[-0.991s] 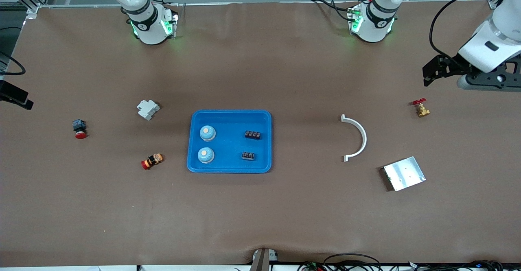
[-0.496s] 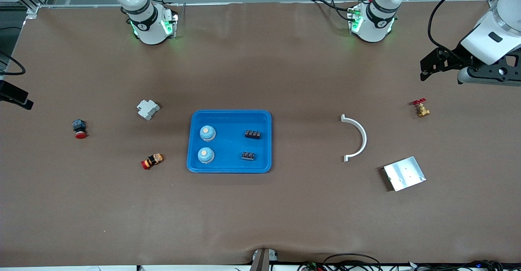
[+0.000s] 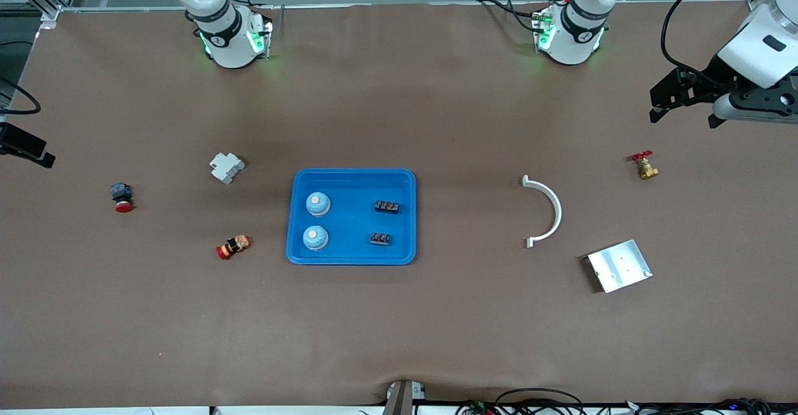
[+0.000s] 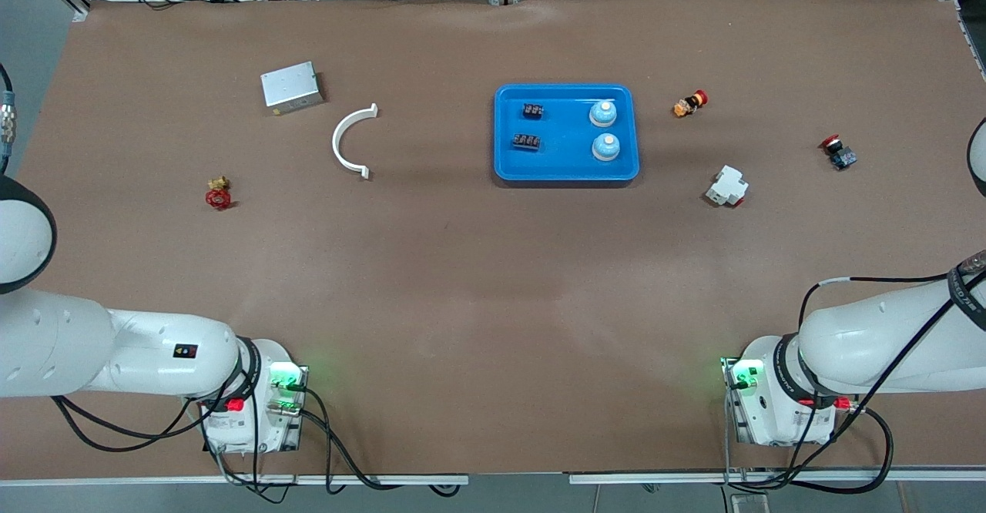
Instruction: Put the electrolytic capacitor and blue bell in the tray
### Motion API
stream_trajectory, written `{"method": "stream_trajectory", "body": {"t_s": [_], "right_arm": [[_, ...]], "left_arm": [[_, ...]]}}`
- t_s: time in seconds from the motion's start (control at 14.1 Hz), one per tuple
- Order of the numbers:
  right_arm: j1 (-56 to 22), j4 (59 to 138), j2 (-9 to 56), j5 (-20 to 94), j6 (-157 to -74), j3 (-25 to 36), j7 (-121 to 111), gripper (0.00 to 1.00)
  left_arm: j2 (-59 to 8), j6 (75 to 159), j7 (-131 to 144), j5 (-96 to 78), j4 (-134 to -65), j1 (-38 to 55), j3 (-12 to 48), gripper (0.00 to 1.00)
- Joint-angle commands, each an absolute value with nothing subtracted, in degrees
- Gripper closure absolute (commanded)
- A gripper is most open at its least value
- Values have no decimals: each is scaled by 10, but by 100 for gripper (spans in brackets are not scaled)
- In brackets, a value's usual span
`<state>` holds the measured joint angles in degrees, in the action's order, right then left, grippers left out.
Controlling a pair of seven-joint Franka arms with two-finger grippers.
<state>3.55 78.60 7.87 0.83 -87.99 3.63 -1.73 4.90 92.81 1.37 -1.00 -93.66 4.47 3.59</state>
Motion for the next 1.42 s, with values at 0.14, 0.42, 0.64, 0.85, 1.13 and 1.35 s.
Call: {"method": "stream_trajectory", "body": {"t_s": [0.14,0.42,0.64,0.85,1.13,1.35], "right_arm": [[34,782,70,7,-862,31,-13,0],[38,782,70,13,-862,33,-19,0],[33,781,71,8,-861,30,-20,0],[33,781,71,12,-860,28,-19,0],[27,781,70,12,-860,29,-18,0],[28,781,70,12,-860,30,-18,0]], "left_arm": [[54,926,4,-20,-937,45,36,0],[56,926,8,-14,-935,45,36,0],[57,925,4,-14,-936,44,36,0],[57,925,4,-11,-936,44,35,0],[55,924,6,11,-936,45,41,0],[53,924,11,11,-936,45,41,0]]}}
